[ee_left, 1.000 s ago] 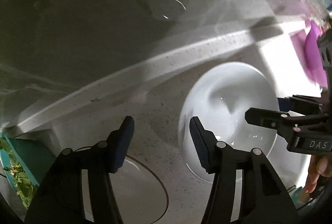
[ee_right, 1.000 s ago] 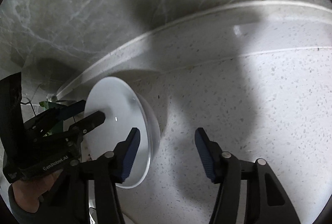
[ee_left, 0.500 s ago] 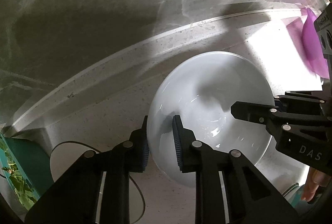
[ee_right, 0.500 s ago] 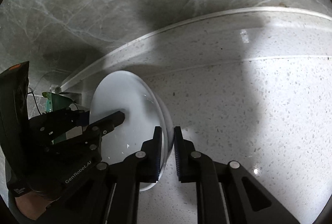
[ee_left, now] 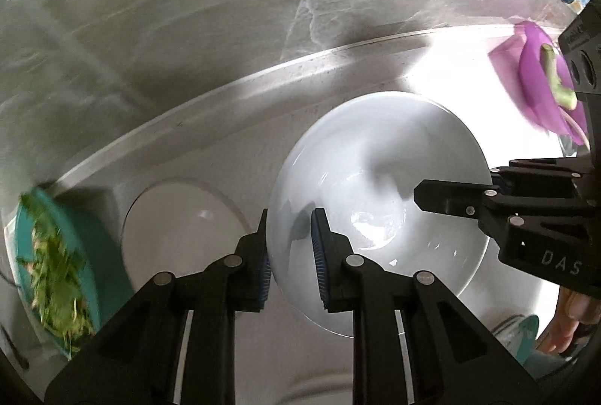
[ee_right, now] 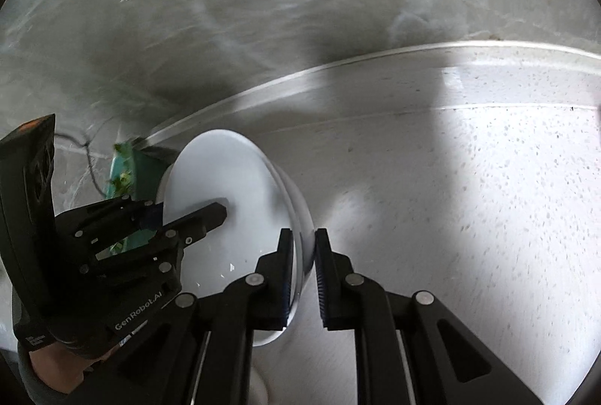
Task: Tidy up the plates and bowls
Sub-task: 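Carry the smaller white bowl with both grippers and lower it into the large bowl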
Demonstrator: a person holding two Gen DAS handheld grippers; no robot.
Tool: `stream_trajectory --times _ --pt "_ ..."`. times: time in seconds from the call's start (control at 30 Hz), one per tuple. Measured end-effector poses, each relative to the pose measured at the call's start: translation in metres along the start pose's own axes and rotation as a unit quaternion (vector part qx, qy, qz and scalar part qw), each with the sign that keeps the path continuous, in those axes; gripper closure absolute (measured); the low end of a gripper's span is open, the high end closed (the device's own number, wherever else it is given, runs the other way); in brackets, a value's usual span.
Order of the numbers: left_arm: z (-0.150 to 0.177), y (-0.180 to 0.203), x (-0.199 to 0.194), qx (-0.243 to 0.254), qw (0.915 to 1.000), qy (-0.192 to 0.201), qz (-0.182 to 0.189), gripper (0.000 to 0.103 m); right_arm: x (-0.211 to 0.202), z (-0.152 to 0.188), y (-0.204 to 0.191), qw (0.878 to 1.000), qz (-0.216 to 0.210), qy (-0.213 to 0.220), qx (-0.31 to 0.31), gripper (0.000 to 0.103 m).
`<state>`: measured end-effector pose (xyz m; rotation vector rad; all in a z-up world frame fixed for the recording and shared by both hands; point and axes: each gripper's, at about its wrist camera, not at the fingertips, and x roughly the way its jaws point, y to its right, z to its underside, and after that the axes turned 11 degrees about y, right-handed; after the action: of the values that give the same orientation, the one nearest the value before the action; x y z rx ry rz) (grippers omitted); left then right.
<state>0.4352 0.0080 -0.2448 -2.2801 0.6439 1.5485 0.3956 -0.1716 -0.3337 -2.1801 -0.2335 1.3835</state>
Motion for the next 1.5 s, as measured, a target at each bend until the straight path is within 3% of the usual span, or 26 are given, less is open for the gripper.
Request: stream_trajectory --times 0.23,0.47,0.67,0.83,1.2,1.5 --pt "0.048 -0.018 -0.061 -0.026 0.9992 0.025 -0.015 0.086 -0.022 0.031 -0.043 0.999 -0.025 -0.009 -0.040 0.090" --pt "0.139 -0.024 -0.110 -0.068 0.9967 0.031 -0.032 0.086 -0.028 0.081 -0.086 0.994 -0.052 -0.041 -0.086 0.089" --pt "0.234 -0.022 -0.127 -0.116 0.9924 0.023 -0.036 0.086 -0.014 0.130 -0.115 0.989 -0.061 -0.077 -0.114 0.089" --pt "0.275 -0.023 -0.125 -0.136 0.9897 0.020 -0.039 0.086 0.004 0.157 -0.134 0.985 -0.061 -0.101 -0.129 0.089" --pt "0.296 -0.019 -0.087 -0.149 0.9880 0.020 -0.034 0.086 0.011 0.179 -0.128 0.983 -0.041 -0.111 -0.141 0.090" --pt "0.288 -0.017 -0.052 -0.131 0.9909 0.008 -0.030 0.086 0.016 0.187 -0.107 0.985 -0.022 -0.118 -0.127 0.090"
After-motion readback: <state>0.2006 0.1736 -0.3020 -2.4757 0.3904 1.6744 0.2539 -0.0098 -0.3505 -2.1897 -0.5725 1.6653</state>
